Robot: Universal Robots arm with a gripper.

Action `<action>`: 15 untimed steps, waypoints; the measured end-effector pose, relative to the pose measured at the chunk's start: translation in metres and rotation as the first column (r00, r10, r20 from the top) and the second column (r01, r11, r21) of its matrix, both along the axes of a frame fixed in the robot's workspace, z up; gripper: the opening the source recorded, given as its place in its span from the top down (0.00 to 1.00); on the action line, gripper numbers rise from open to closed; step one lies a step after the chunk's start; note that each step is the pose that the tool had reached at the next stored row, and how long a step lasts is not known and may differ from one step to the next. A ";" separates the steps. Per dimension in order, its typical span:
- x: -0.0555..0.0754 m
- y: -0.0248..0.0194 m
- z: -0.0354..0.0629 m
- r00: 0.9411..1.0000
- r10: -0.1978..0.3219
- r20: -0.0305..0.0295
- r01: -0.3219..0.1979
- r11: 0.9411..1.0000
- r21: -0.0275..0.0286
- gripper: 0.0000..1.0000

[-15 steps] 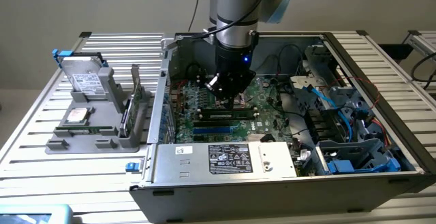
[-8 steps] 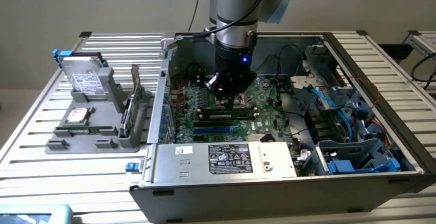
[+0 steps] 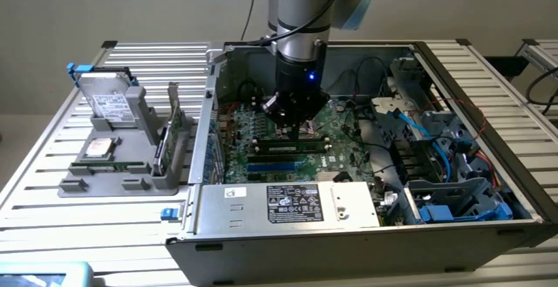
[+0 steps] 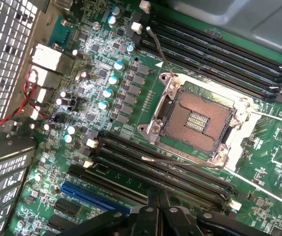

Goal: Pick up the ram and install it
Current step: 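Press down the ram until it locks into place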

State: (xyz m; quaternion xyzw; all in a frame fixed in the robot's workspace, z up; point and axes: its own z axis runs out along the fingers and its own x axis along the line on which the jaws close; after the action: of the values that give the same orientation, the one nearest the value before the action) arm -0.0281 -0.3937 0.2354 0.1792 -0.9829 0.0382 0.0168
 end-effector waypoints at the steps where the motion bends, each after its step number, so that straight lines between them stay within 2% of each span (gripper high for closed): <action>1: 0.000 0.0000 0.0000 1.000 -0.010 0.001 0.010 1.000 0.000 0.89; 7: 0.000 0.0000 0.0000 0.997 -0.075 0.008 0.075 0.997 0.000 0.89; 15: 0.000 0.0000 0.0000 0.988 -0.150 0.020 0.150 0.989 0.002 0.89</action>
State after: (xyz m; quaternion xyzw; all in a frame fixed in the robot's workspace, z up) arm -0.0280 -0.3937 0.2354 0.1043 -0.9938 0.0385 0.0096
